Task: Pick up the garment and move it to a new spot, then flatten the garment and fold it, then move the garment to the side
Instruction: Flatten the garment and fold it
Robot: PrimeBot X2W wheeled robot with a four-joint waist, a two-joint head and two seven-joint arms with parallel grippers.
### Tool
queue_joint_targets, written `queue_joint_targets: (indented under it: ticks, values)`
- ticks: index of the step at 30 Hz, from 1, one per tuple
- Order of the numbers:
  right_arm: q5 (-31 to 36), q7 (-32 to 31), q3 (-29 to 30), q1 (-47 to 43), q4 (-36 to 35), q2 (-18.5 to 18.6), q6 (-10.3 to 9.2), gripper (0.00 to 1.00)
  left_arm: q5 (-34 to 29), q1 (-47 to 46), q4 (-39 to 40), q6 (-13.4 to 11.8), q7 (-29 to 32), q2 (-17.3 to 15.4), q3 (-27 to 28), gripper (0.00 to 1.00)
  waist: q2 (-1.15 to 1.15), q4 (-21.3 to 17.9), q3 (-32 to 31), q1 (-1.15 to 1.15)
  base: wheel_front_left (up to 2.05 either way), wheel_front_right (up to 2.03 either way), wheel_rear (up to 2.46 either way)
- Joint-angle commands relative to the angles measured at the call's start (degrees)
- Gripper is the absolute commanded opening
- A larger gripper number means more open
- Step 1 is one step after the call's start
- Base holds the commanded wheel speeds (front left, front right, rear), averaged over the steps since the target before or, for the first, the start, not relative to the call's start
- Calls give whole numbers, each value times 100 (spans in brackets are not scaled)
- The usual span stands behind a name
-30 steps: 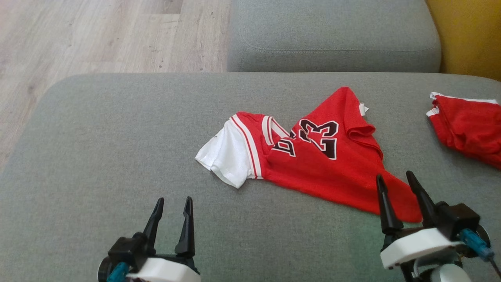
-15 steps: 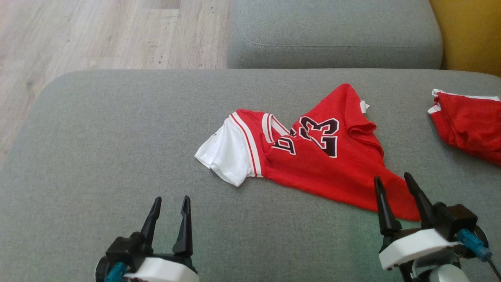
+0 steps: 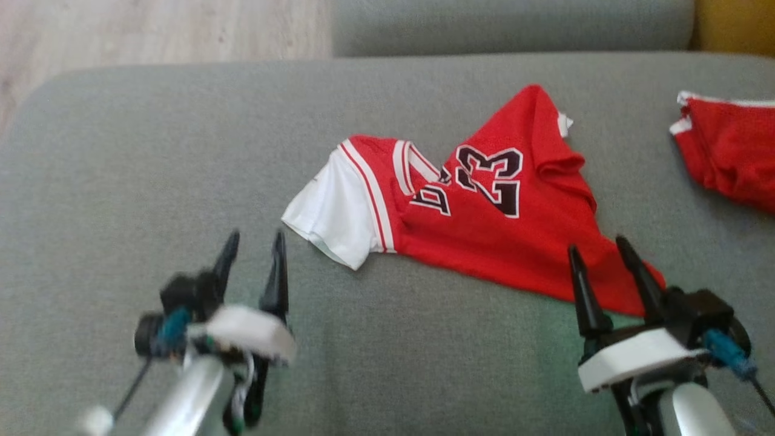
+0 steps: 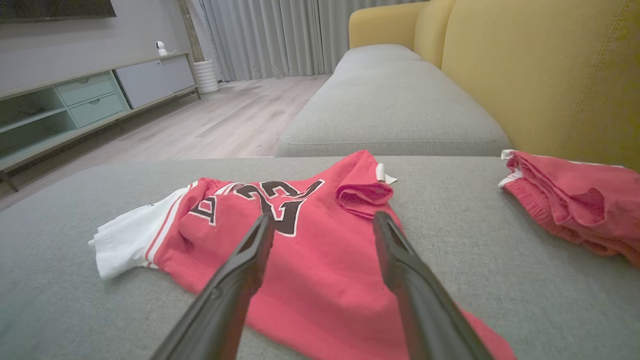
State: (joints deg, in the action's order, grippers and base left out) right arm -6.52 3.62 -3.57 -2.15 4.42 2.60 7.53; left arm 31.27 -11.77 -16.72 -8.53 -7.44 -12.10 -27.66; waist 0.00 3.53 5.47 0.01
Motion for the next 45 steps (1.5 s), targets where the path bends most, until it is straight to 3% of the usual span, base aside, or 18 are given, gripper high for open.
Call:
queue_joint_targets:
  ticks: [1,10,23,24,27,39,41,45]
  values:
    - [53,-11,-146,348,-276,28,-4,100,8,-641,-51,22,139,-81,259,100,0,-184,361,-1,0,0,0]
    - [115,-28,-292,572,-367,28,-4,100,123,-1604,-1160,6,804,-101,342,100,0,-534,905,-1,0,0,0]
    - [155,-85,-115,530,-219,28,-4,100,107,-1942,-1836,294,1166,-77,42,100,0,-751,1083,-1,0,0,0]
    - [160,-130,-57,506,-204,28,-4,100,95,-1955,-1852,310,1216,-78,3,89,0,-759,1091,-1,0,0,0]
    - [238,-322,199,423,-131,28,-4,100,103,-1970,-1845,349,1291,-79,-48,0,0,-773,1114,-1,0,0,0]
    - [164,-743,679,483,704,28,-4,99,153,-1731,-1071,112,847,-249,153,0,0,-619,1138,-1,0,0,0]
    - [24,-746,625,499,770,28,-4,56,171,-1662,-930,87,804,-271,176,0,0,-607,1118,-1,0,0,0]
    - [-146,-677,529,571,917,28,-4,18,230,-1510,-721,39,734,-310,232,0,0,-618,1042,-1,0,0,0]
